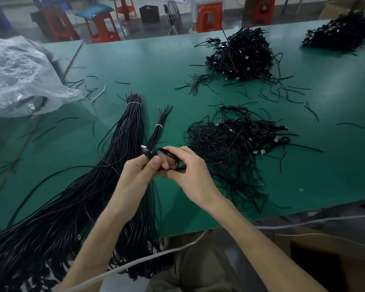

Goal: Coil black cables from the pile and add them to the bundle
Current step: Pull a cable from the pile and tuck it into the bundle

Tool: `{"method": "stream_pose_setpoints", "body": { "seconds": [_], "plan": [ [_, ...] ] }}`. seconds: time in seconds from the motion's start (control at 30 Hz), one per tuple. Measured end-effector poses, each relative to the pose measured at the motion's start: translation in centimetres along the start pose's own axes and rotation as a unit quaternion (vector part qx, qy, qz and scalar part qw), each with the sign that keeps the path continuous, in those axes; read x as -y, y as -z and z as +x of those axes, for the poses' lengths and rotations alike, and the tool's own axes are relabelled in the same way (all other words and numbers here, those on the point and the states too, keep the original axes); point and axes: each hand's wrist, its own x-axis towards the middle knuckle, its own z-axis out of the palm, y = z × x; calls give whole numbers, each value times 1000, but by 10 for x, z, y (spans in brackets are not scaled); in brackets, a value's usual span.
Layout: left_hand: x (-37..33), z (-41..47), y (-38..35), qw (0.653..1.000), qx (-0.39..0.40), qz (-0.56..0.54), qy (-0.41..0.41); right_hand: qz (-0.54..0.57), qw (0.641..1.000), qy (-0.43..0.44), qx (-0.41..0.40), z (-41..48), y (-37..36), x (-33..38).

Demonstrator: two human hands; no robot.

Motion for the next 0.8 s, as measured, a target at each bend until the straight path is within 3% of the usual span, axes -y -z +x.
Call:
{"method": "stream_pose_setpoints", "body": {
  "seconds": [0.13,0.27,0.43,0.63,0.8],
  "plan": [
    [5,-1,-1,984,-59,164,-40,3,1000,2,-21,-2,1,-1],
    [6,-6,1,995,-34,89,-7,-15,1000,11,3,-3,4,-3],
    [7,-3,8,996,-24,86,-4,30,996,-43,72,-5,4,-3],
    [9,3,18,993,-31,104,36,-68,989,-31,127,-6,4,-6],
    [17,10,24,983,-52,136,109,-273,951,53,134,-11,3,-11]
  ]
}}
